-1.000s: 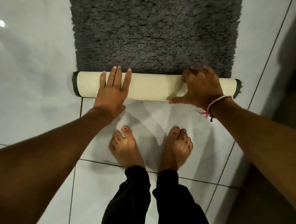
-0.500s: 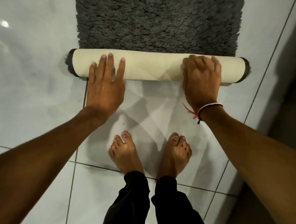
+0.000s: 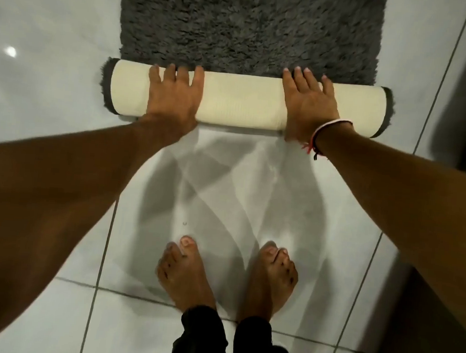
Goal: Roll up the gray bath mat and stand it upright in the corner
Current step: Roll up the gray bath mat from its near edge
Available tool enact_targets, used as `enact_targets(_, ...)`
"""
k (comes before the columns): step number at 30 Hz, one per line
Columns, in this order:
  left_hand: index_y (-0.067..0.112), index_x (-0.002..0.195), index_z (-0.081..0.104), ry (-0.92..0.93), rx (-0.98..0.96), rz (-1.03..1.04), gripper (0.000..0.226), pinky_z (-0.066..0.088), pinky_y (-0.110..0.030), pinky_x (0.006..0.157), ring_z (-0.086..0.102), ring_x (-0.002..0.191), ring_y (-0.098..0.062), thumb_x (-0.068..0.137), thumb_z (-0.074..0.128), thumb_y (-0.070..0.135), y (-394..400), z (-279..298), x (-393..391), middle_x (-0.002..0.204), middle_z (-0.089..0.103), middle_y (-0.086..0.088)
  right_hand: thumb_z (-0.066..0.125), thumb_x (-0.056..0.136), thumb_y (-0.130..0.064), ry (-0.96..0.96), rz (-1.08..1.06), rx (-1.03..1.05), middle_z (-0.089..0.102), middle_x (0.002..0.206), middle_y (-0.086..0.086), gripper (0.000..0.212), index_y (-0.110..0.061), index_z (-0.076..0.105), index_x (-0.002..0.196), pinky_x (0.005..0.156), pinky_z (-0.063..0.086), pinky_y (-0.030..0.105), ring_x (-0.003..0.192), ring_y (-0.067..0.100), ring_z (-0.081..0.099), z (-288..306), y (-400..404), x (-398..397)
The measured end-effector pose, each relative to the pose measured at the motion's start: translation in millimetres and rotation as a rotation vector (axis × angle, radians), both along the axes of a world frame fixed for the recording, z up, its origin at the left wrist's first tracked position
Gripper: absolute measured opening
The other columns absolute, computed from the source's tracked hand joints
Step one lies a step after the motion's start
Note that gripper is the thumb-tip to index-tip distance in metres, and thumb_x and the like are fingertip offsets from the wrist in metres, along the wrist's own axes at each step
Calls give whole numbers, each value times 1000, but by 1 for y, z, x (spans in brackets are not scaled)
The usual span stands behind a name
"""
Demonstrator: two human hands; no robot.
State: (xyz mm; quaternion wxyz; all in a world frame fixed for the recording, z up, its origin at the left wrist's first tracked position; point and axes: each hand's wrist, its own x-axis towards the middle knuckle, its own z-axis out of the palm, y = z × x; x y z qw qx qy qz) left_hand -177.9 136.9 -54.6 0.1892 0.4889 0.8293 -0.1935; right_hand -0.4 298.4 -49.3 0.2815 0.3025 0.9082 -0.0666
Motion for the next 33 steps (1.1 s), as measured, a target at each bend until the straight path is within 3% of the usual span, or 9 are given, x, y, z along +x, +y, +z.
enact_targets(4,8,146,35,-20,89,14,79,30,-64,116,55,120,-47,82,77,22,-41,15,36,129,60,-28,70,85,-8,158,-55,66,53,149,17,75,-10,38,154,124,26,51,138,37,48,15,-41,35)
enact_targets(12,16,157,20,-279,-204,33,91,17,-59,124,29,149,-38,86,64,54,-170,33,120,161,34,-18,70,90,-27,-105,-14,-237,28,167,11,91,-18,16,163,129,15,50,155,29,26,43,-157,124)
enact_targets(15,18,163,7,-255,-149,39,99,5,-64,125,13,156,-37,89,69,42,-168,36,106,166,18,-22,82,78,-25,6,-91,-83,42,156,16,91,-16,36,155,121,31,56,141,38,42,54,-163,131)
enact_targets(17,18,163,11,-155,-7,24,105,8,-64,124,20,154,-40,84,79,31,-166,44,99,162,23,-27,85,75,-21,132,-125,2,53,148,15,82,-12,48,147,115,39,57,133,37,51,57,-163,139)
enact_targets(20,19,163,12,-153,108,-31,103,21,-62,122,27,152,-40,82,76,10,-185,51,108,163,29,-25,75,89,-25,182,-87,-42,36,164,17,83,-6,34,159,122,29,60,152,38,34,55,-168,151)
enact_targets(22,19,163,5,-209,105,-5,101,13,-62,124,12,157,-38,88,70,35,-198,50,122,170,12,-22,51,100,-51,161,-95,-119,14,172,16,85,-6,18,163,127,17,59,159,34,14,50,-176,159)
enact_targets(25,16,163,-2,-269,54,67,115,-1,-62,125,-7,158,-38,82,47,81,-202,42,140,171,-8,-20,32,88,-80,73,-70,-204,-5,173,15,110,-6,2,164,129,6,60,160,33,-5,40,-184,170)
enact_targets(29,14,162,-11,-250,4,20,129,-1,-65,124,-15,157,-38,72,36,93,-185,25,122,169,-17,-22,36,80,-90,59,-41,-211,0,173,18,124,-3,5,164,128,5,61,160,34,-2,27,-165,153)
enact_targets(33,13,163,-2,-134,50,31,111,5,-67,124,1,158,-37,82,12,87,-118,17,73,169,-1,-25,30,87,-86,65,-72,-187,13,172,17,112,-5,16,163,128,3,60,160,31,6,20,-104,94)
